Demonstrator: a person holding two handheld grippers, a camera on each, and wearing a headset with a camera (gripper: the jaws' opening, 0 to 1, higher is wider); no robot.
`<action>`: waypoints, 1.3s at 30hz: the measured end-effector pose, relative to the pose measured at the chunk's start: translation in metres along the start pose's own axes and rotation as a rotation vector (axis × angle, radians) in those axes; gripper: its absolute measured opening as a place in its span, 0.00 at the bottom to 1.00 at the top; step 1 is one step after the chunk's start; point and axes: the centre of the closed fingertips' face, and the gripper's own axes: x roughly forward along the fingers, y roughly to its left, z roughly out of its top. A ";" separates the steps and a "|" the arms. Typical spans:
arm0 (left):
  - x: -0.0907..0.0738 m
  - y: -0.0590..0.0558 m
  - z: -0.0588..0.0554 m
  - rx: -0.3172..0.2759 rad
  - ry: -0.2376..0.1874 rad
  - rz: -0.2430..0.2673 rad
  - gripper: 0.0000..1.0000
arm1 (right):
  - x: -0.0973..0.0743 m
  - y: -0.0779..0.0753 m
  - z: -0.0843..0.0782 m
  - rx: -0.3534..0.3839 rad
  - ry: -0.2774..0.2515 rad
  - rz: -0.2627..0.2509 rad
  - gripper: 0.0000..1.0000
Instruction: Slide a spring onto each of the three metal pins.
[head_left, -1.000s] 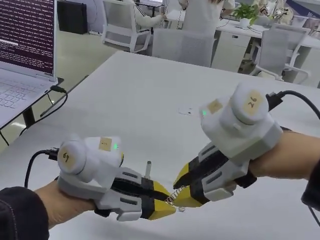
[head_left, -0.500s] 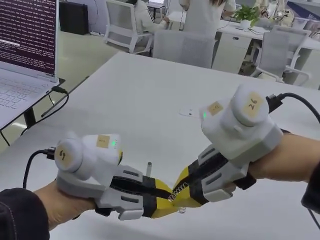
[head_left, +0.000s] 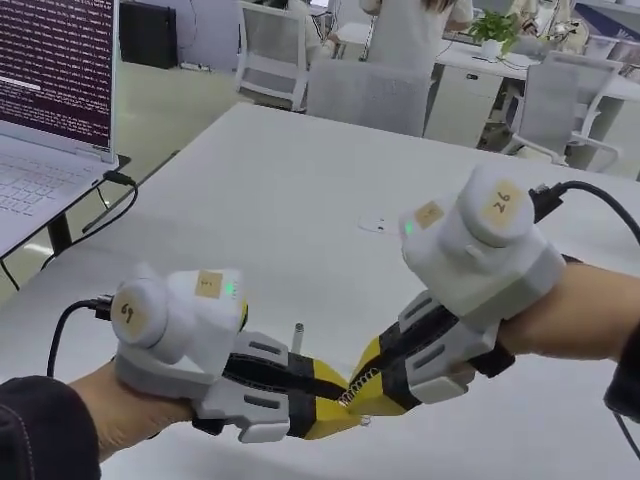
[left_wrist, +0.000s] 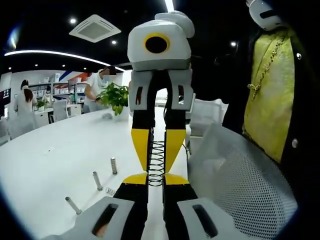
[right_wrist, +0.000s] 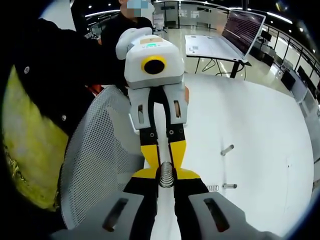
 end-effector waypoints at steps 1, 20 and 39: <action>0.000 0.000 0.000 0.000 0.000 0.001 0.02 | 0.000 0.000 0.000 0.001 0.003 0.001 0.08; -0.008 0.010 -0.009 -0.060 0.005 0.083 0.35 | -0.003 -0.010 -0.008 0.005 0.039 -0.030 0.08; -0.039 0.025 -0.028 -0.151 -0.006 0.257 0.71 | -0.010 -0.026 -0.013 0.010 0.063 -0.066 0.08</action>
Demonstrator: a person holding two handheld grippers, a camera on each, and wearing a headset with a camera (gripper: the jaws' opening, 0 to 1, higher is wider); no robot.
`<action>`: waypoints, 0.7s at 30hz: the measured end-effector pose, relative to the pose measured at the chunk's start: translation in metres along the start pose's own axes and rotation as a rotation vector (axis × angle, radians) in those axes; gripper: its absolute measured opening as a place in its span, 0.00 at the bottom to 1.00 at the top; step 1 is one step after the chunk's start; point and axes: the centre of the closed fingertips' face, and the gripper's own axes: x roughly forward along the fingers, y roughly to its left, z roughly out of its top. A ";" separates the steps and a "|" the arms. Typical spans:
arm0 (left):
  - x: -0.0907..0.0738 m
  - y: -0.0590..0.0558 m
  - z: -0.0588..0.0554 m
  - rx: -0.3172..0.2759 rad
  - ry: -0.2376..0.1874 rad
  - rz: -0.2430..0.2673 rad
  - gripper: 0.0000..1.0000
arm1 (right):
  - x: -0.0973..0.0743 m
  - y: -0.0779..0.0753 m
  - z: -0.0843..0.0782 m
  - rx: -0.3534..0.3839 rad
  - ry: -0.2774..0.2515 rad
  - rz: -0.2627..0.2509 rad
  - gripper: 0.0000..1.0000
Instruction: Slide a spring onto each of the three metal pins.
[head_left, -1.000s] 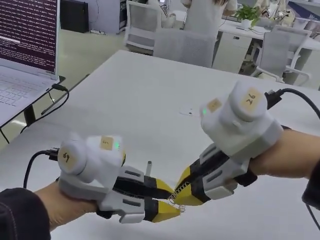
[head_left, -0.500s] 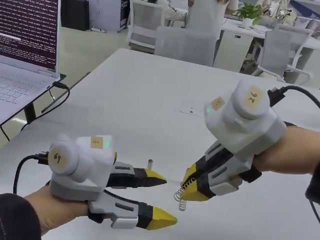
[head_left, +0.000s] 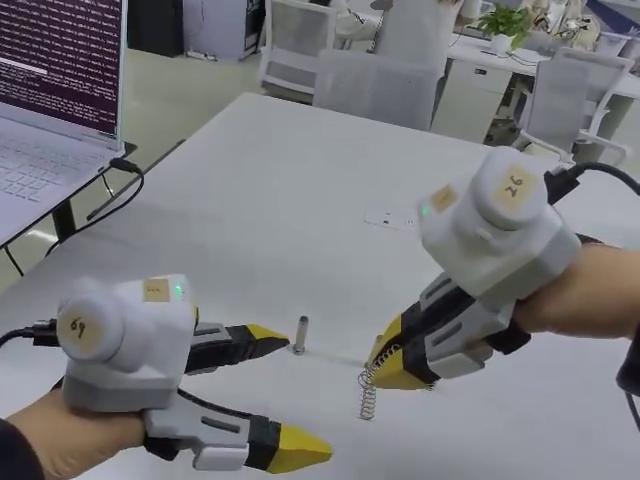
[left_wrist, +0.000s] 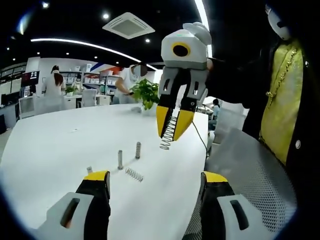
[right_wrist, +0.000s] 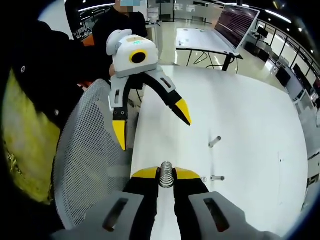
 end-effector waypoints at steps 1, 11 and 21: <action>0.000 0.001 0.000 0.003 0.001 0.007 0.73 | 0.000 -0.001 0.000 0.000 0.001 -0.003 0.08; -0.010 0.014 -0.010 0.051 0.022 0.080 0.82 | -0.008 -0.022 -0.008 0.008 0.026 -0.039 0.08; -0.013 0.022 -0.019 0.075 0.049 0.113 0.90 | -0.014 -0.046 -0.014 0.023 0.053 -0.078 0.08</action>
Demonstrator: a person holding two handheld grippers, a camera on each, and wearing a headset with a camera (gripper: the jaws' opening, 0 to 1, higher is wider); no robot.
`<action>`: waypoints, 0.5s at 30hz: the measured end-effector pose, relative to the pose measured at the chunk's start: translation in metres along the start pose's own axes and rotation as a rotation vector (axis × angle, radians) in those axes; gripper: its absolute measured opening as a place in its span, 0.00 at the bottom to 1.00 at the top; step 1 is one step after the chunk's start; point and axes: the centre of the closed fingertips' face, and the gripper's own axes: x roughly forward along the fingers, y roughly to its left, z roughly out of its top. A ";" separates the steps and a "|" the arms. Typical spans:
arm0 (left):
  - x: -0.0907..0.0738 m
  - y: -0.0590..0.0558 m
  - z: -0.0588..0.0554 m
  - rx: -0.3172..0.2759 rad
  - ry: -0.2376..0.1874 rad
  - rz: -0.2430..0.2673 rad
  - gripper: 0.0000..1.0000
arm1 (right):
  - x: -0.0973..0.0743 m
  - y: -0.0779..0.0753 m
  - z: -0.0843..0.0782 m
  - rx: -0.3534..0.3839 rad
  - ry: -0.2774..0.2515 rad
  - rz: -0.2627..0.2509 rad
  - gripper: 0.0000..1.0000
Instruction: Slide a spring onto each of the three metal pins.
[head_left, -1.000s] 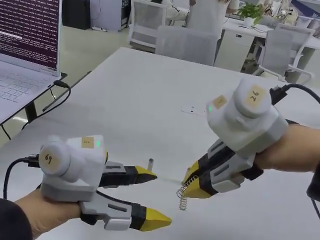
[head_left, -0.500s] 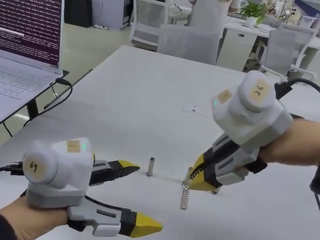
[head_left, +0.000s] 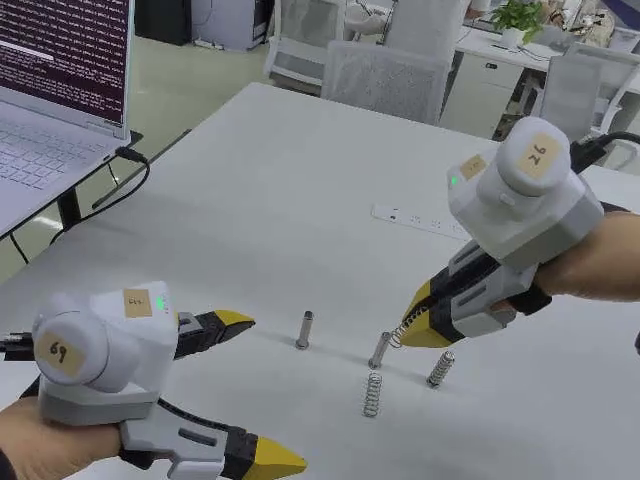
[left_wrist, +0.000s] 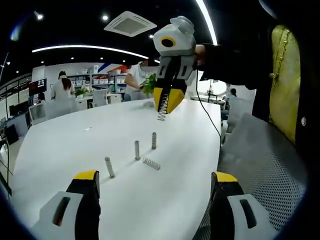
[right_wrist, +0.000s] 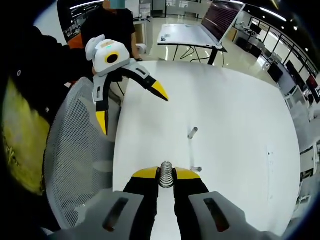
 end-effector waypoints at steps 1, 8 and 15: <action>0.000 0.001 0.000 0.002 0.001 0.006 0.91 | 0.000 -0.002 0.000 -0.002 0.004 -0.002 0.08; 0.001 0.004 -0.007 0.017 0.028 0.007 0.91 | 0.001 -0.023 -0.005 -0.013 0.053 -0.025 0.08; 0.001 0.006 -0.011 0.019 0.038 0.008 0.91 | 0.011 -0.040 -0.010 -0.030 0.103 -0.026 0.08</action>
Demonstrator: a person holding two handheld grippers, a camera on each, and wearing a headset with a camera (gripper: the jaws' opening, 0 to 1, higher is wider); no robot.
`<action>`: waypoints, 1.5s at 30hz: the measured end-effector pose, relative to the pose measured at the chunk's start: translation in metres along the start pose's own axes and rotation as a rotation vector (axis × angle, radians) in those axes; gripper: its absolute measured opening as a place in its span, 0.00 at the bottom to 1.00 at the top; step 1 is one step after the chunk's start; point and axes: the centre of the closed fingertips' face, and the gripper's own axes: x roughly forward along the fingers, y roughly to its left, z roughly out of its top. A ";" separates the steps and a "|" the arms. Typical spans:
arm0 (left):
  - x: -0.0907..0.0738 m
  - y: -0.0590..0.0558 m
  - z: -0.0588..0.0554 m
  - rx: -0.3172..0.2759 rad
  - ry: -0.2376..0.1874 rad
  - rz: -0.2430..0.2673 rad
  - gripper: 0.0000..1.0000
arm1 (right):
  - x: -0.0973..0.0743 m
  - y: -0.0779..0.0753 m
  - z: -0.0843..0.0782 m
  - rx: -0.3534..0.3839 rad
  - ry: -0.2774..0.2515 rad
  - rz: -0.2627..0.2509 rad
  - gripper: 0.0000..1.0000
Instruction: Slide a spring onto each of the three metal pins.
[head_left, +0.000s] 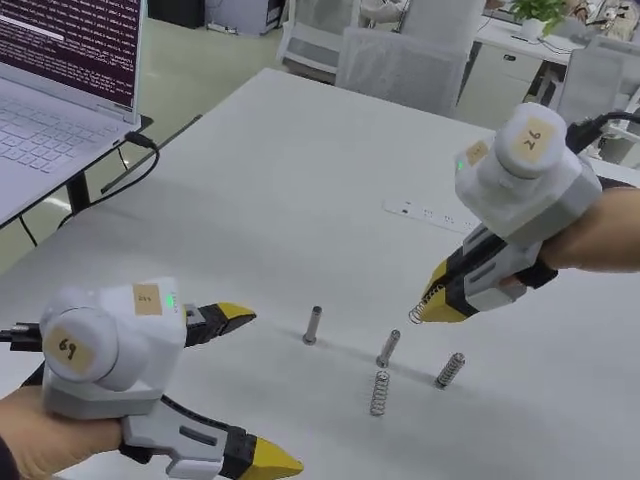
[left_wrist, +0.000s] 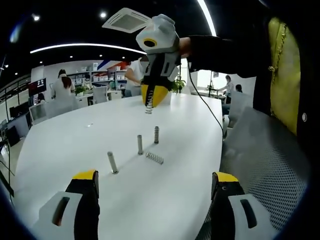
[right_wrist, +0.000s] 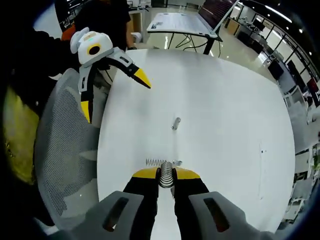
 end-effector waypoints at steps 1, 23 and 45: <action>0.000 0.000 -0.001 -0.001 0.004 0.001 0.90 | 0.003 -0.003 0.000 -0.003 0.008 0.003 0.08; 0.002 -0.001 -0.007 -0.026 0.020 -0.006 0.90 | 0.048 -0.022 -0.021 -0.041 0.131 0.059 0.08; 0.006 0.000 -0.010 -0.039 0.024 -0.017 0.87 | 0.060 -0.024 -0.025 -0.051 0.159 0.075 0.08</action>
